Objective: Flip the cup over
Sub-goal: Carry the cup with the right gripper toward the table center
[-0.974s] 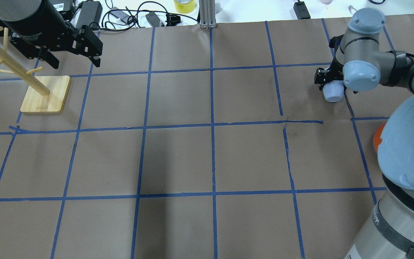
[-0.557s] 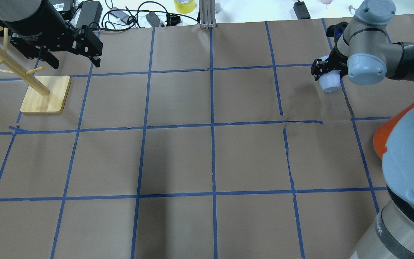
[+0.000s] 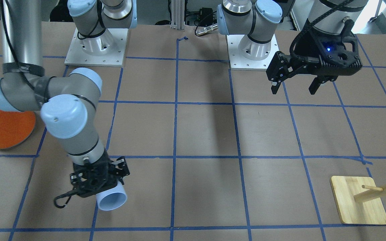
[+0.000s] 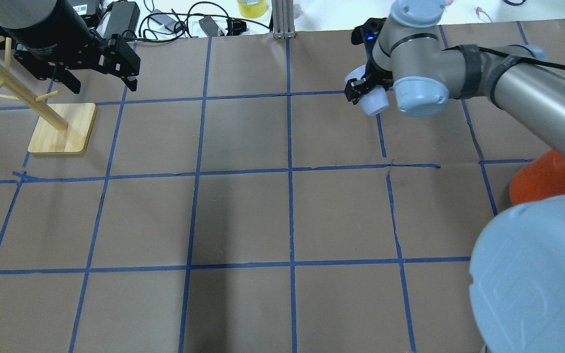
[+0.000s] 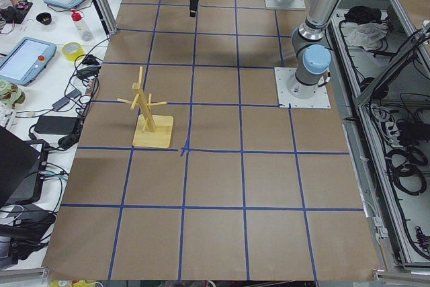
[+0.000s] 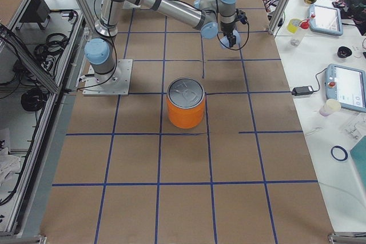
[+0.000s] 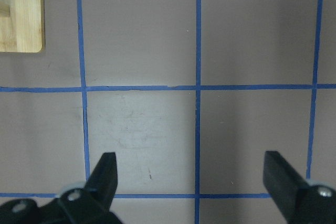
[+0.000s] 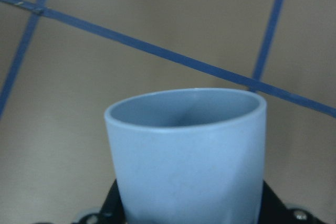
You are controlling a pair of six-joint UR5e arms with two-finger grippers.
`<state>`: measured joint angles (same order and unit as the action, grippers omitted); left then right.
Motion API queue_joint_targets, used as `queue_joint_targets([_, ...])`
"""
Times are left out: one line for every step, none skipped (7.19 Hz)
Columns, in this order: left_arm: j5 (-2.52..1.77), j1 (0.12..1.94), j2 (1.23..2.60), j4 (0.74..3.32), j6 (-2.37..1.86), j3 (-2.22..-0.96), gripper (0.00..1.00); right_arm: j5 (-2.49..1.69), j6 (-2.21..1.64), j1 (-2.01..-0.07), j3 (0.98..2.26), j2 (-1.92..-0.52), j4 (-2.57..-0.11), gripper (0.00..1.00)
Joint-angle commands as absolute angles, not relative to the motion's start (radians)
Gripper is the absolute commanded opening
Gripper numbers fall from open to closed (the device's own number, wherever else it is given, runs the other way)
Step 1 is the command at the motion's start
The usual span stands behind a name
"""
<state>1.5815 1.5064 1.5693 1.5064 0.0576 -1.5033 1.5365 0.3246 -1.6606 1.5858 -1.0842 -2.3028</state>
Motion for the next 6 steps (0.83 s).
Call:
queue_joint_targets([1.582,1.505,1.569,1.506,0.058,-1.503,1.00,1.566,0.434,-1.817,1.578,-1.051,-2.325,0.26])
queue_joint_targets([1.582,1.505,1.569,1.506,0.060,-1.503,1.00,1.566,0.578,-1.863,1.578,-1.033,-2.342,0.26])
queue_joint_targets([1.582,1.505,1.569,1.506,0.060,-1.503,1.00,1.565,0.767,-1.882,1.580,-1.023,-2.368,0.27])
queue_joint_targets([1.582,1.503,1.569,1.506,0.060,-1.503,1.00,1.557,0.926,-1.910,1.578,-1.020,-2.396,0.27])
queue_joint_targets([1.582,1.505,1.569,1.506,0.060,-1.503,1.00,1.545,0.992,-1.937,1.578,-1.006,-2.414,0.27])
queue_joint_targets([1.582,1.505,1.569,1.506,0.060,-1.503,1.00,1.475,1.082,-1.960,1.580,-0.994,-2.469,0.27])
